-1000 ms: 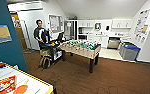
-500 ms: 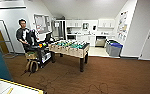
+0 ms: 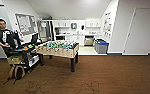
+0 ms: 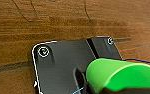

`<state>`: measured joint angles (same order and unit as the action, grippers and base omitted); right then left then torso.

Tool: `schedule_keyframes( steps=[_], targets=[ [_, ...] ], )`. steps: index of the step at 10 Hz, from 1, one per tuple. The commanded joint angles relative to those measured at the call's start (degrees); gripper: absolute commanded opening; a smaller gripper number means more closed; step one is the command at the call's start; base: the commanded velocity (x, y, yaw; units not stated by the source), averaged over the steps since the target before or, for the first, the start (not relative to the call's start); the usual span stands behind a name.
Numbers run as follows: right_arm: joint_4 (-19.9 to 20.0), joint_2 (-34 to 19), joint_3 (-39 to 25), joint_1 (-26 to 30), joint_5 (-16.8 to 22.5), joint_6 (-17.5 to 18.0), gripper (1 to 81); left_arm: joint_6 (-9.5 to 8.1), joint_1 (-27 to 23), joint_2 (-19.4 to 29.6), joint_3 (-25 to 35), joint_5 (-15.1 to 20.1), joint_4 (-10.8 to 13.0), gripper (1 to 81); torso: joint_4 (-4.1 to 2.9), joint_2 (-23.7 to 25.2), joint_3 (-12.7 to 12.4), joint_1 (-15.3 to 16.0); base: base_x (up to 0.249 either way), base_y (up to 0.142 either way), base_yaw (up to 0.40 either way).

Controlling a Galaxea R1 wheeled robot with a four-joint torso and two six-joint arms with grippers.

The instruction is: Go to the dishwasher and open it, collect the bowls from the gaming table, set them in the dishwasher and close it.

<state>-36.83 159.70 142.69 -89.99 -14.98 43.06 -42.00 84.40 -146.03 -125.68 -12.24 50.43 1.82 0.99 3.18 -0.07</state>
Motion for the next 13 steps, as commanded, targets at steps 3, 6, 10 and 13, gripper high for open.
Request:
schedule_keyframes(
  steps=[3,6,10,13],
  targets=[
    [-0.8,-0.9,-0.1,2.6,1.4,-0.2,1.0,0.25,-2.9,2.1,0.4,0.7,1.0,1.0,0.00,0.0,0.0,0.1,0.000,0.000,-0.285],
    [-0.8,-0.9,-0.1,2.7,1.5,-0.2,1.0,0.25,-2.6,2.3,0.4,0.4,1.0,1.0,0.00,0.0,0.0,0.1,-0.048,-0.024,-0.050],
    [-0.8,-0.9,-0.1,2.8,1.4,-0.3,1.0,0.25,-2.5,2.1,0.7,0.3,1.7,1.0,0.00,0.0,0.0,0.1,0.000,0.000,0.000],
    [-0.8,-0.9,-0.1,2.8,1.4,-0.3,1.0,0.25,-2.3,2.1,0.7,0.4,2.0,1.0,0.00,0.0,0.0,0.1,0.000,0.000,0.000]
  ],
)
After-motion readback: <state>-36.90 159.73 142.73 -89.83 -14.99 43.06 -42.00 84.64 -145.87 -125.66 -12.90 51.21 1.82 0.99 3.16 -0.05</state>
